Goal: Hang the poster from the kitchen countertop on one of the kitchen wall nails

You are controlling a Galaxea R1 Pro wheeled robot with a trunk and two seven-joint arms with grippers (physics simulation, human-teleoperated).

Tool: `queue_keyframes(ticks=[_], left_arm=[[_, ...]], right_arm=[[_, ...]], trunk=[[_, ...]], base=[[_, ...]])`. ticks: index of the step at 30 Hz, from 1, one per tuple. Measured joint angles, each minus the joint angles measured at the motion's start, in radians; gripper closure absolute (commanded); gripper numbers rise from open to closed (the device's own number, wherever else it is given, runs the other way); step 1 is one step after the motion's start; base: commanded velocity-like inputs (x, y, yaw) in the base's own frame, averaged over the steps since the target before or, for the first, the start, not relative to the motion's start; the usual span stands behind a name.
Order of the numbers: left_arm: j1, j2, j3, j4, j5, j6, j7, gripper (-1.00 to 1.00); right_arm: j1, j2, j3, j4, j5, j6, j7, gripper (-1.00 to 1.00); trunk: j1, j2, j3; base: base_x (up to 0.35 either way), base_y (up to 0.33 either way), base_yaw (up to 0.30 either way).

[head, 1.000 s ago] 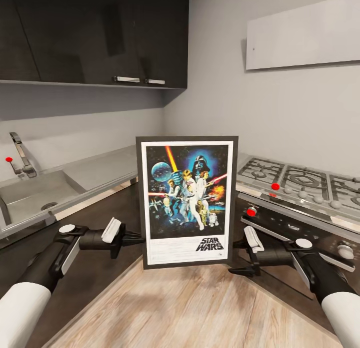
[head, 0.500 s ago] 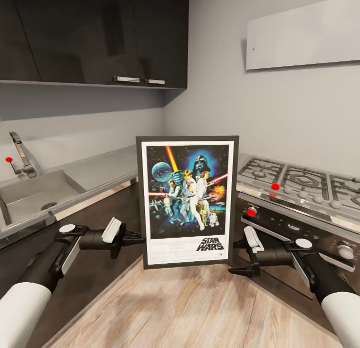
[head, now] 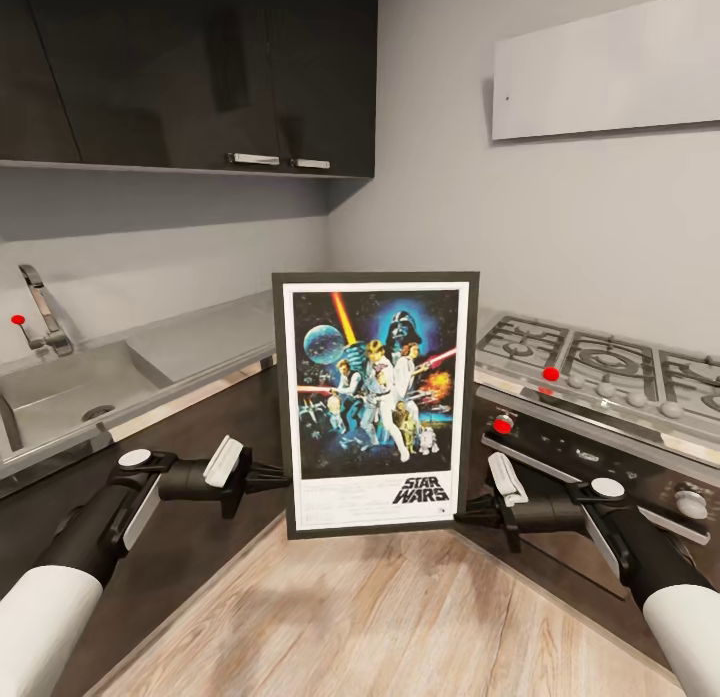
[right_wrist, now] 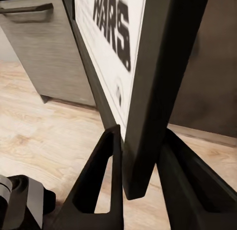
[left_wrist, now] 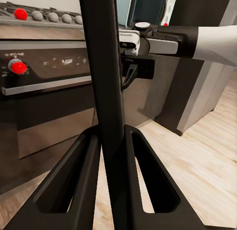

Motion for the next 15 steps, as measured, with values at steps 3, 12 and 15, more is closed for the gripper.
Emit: queue_keyframes(ticks=[3,12,15], left_arm=[[0.0,0.0,0.0,0.0,0.0,0.0,0.0,1.0],[-0.001,0.0,0.002,0.001,-0.003,0.004,0.0,-1.0],[-0.001,0.0,0.003,0.001,-0.003,0.004,0.0,-1.0]], right_arm=[[0.0,0.0,0.0,0.0,0.0,0.0,0.0,1.0],[0.0,0.0,0.001,0.0,-0.001,0.001,0.003,1.0],[0.0,0.0,0.001,0.0,-0.001,0.001,0.003,1.0]], trunk=[[0.0,0.0,0.0],[0.0,0.0,0.0],[0.0,0.0,0.0]], base=[[0.0,0.0,0.0],[0.0,0.0,0.0],[0.0,0.0,0.0]])
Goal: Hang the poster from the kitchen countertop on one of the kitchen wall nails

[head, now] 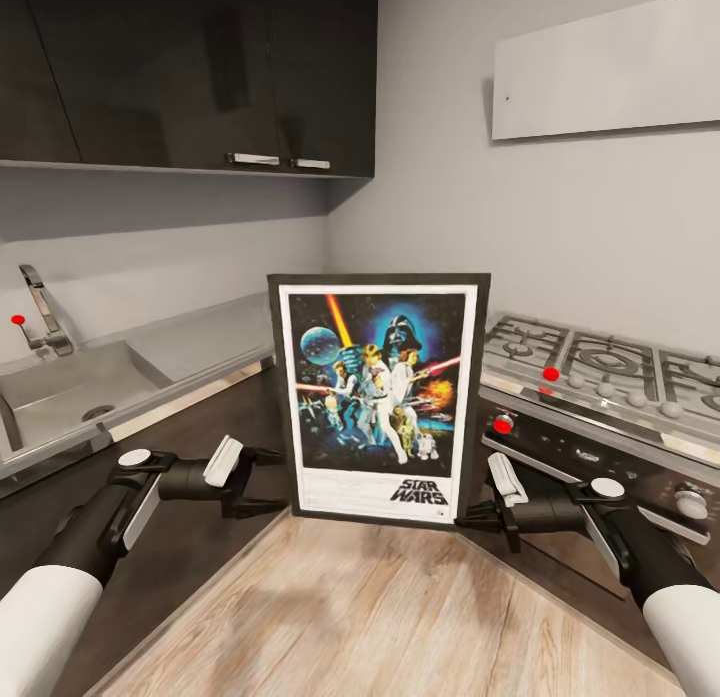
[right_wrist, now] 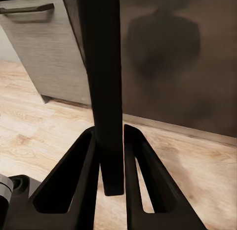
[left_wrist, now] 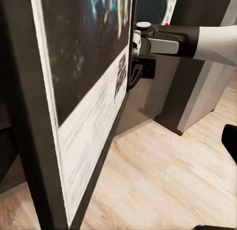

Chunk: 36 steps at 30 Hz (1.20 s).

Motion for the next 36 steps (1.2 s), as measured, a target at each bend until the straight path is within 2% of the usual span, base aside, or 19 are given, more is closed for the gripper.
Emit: queue_keyframes(ticks=[8,11,15,18,22,26,27,28,30,32,33,34,36], left_arm=[[0.0,0.003,0.007,0.027,-0.003,-0.001,-0.001,-1.0],[0.0,0.028,0.015,0.111,-0.005,-0.012,-0.001,-1.0],[0.0,0.068,0.017,0.209,-0.006,-0.084,-0.001,-1.0],[0.0,0.083,0.018,0.256,-0.007,-0.113,-0.001,-1.0],[0.0,0.085,0.017,0.317,-0.01,-0.128,-0.001,-1.0],[0.0,0.073,0.015,0.457,-0.01,-0.162,-0.002,-1.0],[0.0,0.059,0.014,0.506,-0.01,-0.188,-0.002,-1.0],[0.001,0.02,0.014,0.585,-0.011,-0.224,-0.002,-1.0],[0.0,-0.012,0.015,0.671,-0.012,-0.252,-0.002,-1.0],[0.0,-0.024,0.016,0.739,-0.011,-0.277,-0.002,-1.0],[0.0,-0.033,0.013,0.807,-0.009,-0.313,0.042,-1.0],[0.0,-0.037,0.016,0.838,-0.009,-0.336,0.068,-1.0],[0.008,-0.055,0.014,0.905,-0.008,-0.402,0.159,-1.0]], right_arm=[[0.0,0.0,0.0,0.0,0.0,0.002,-0.002,1.0],[0.0,0.0,0.0,0.0,0.0,0.002,-0.002,1.0],[0.0,0.0,-0.001,0.0,0.0,0.002,-0.002,1.0],[0.0,0.0,-0.001,0.0,0.0,0.002,-0.002,1.0],[0.0,0.0,-0.002,0.0,0.0,0.002,-0.002,1.0],[0.0,0.0,-0.003,0.0,0.0,0.002,-0.002,1.0],[0.0,0.0,-0.003,0.0,0.0,0.003,-0.002,1.0],[0.0,0.0,-0.004,0.0,0.0,0.006,-0.002,1.0],[0.0,0.0,-0.006,0.0,0.0,0.008,-0.003,1.0],[0.0,0.0,-0.007,0.0,0.0,0.009,-0.004,1.0],[0.0,0.0,-0.007,0.0,0.0,0.01,-0.004,1.0],[0.0,0.0,-0.007,0.0,0.0,0.011,-0.005,1.0],[0.0,0.0,-0.009,0.0,0.0,0.012,-0.006,1.0]], trunk=[[0.0,0.0,0.0],[0.0,0.0,0.0],[0.0,0.0,0.0],[0.0,0.0,0.0],[0.0,0.0,0.0],[0.0,0.0,0.0],[0.0,0.0,0.0],[0.0,0.0,0.0],[0.0,0.0,0.0],[0.0,0.0,0.0],[0.0,0.0,0.0],[0.0,0.0,0.0],[0.0,0.0,0.0]], base=[[0.0,0.0,0.0],[0.0,0.0,0.0],[0.0,0.0,0.0],[0.0,0.0,0.0],[0.0,0.0,0.0],[0.0,0.0,0.0],[0.0,0.0,0.0],[0.0,0.0,0.0],[0.0,0.0,0.0],[0.0,0.0,0.0],[0.0,0.0,0.0],[0.0,0.0,0.0],[0.0,0.0,0.0]])
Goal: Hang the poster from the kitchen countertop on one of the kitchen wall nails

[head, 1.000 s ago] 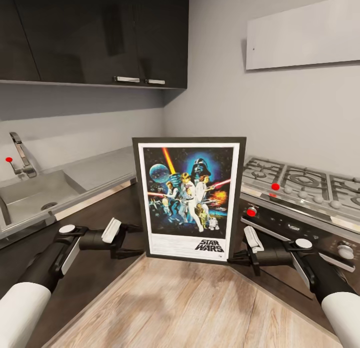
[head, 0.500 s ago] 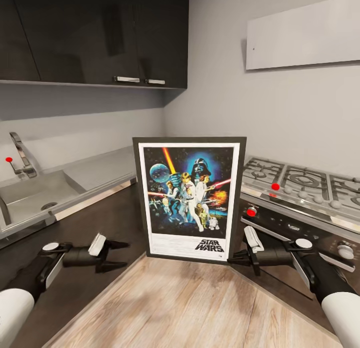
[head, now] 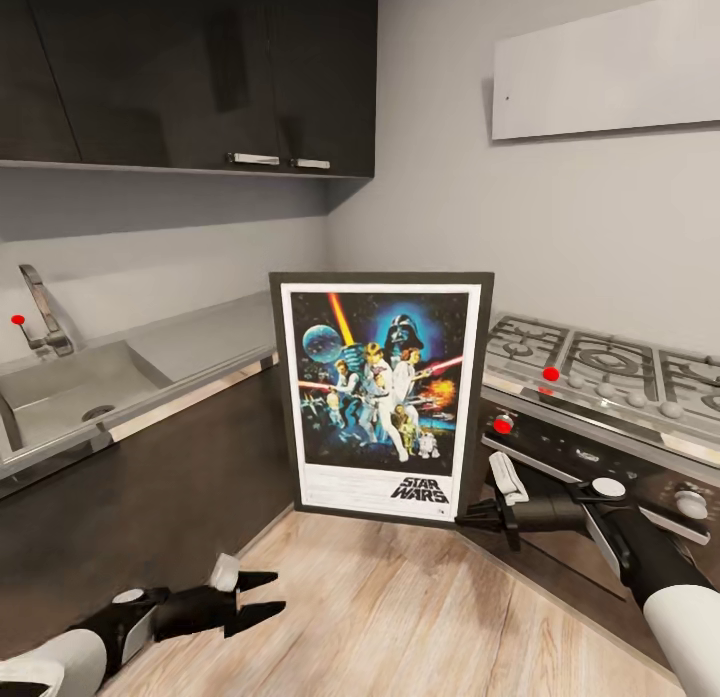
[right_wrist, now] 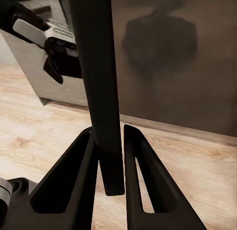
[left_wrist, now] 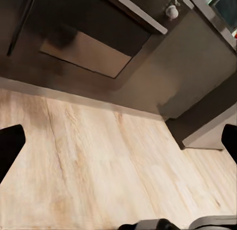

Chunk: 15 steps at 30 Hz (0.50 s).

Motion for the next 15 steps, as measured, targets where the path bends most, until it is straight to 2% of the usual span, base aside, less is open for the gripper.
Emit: queue_keyframes(ticks=[4,8,12,13,14,15], left_arm=[[0.072,-0.032,-0.003,0.035,0.0,-0.038,0.067,-1.0],[0.12,-0.042,0.007,0.043,0.006,-0.05,0.104,-1.0],[0.145,-0.038,0.015,0.045,0.079,-0.053,0.14,-1.0],[0.182,-0.035,0.014,0.045,0.165,-0.056,0.187,-1.0],[0.197,-0.033,0.016,0.045,0.198,-0.056,0.205,-1.0],[0.204,-0.033,0.017,0.045,0.21,-0.056,0.212,-1.0]], right_arm=[[0.0,0.0,-0.002,0.0,0.0,0.002,-0.001,1.0],[0.0,0.0,-0.002,-0.001,0.0,0.003,-0.001,1.0],[0.0,-0.001,-0.003,-0.001,0.0,0.003,-0.001,1.0],[0.0,-0.002,-0.005,-0.001,-0.006,0.004,-0.001,1.0],[0.0,-0.003,-0.006,-0.002,-0.021,0.004,0.0,1.0],[0.0,-0.003,-0.006,-0.002,-0.029,0.004,0.0,1.0]], trunk=[[0.0,0.0,0.0],[0.0,0.0,0.0],[0.0,0.0,0.0],[0.0,0.0,0.0],[0.0,0.0,0.0],[0.0,0.0,0.0]], base=[[0.0,0.0,0.0],[0.0,0.0,0.0],[0.0,0.0,0.0],[0.0,0.0,0.0],[0.0,0.0,0.0],[0.0,0.0,0.0]])
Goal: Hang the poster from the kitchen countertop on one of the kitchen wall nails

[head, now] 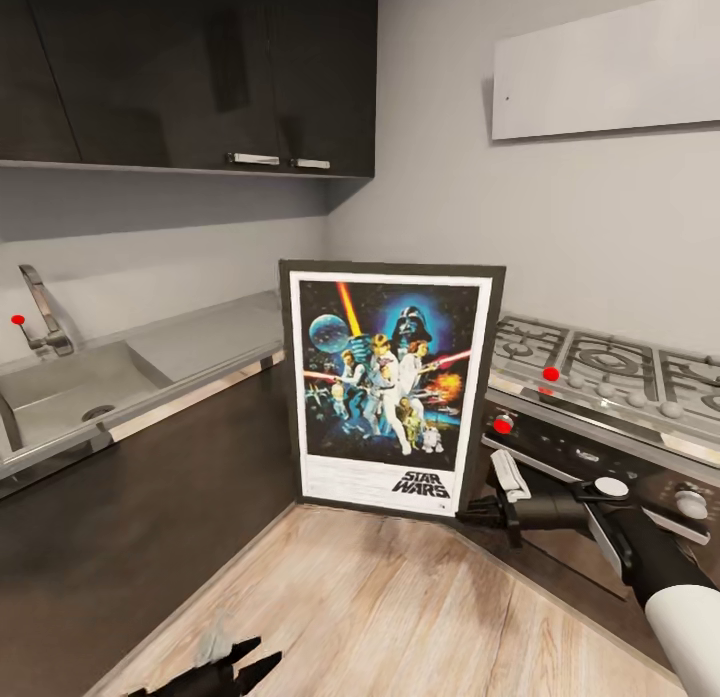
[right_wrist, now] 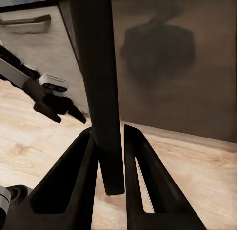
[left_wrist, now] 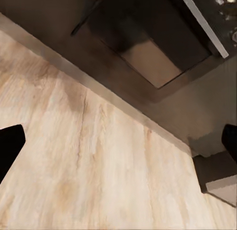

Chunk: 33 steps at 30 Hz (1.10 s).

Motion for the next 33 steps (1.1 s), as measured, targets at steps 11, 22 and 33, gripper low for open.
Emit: queue_keyframes(ticks=[11,22,33], left_arm=[[0.065,0.002,0.001,-0.002,0.224,0.0,0.192,-1.0],[0.065,0.001,0.001,-0.001,0.227,0.001,0.234,-1.0],[0.065,0.001,0.001,-0.001,0.227,0.0,0.252,-1.0]], right_arm=[[0.0,-0.015,0.001,0.0,-0.07,0.0,-0.001,1.0],[0.0,-0.015,0.001,0.0,-0.069,0.0,-0.001,1.0],[0.0,-0.015,0.001,0.0,-0.069,0.0,-0.003,1.0]], trunk=[[0.0,0.0,0.0],[0.0,0.0,0.002],[0.001,0.0,0.007]], base=[[0.0,0.0,0.068],[-0.02,0.0,0.117],[-0.271,0.0,0.267]])
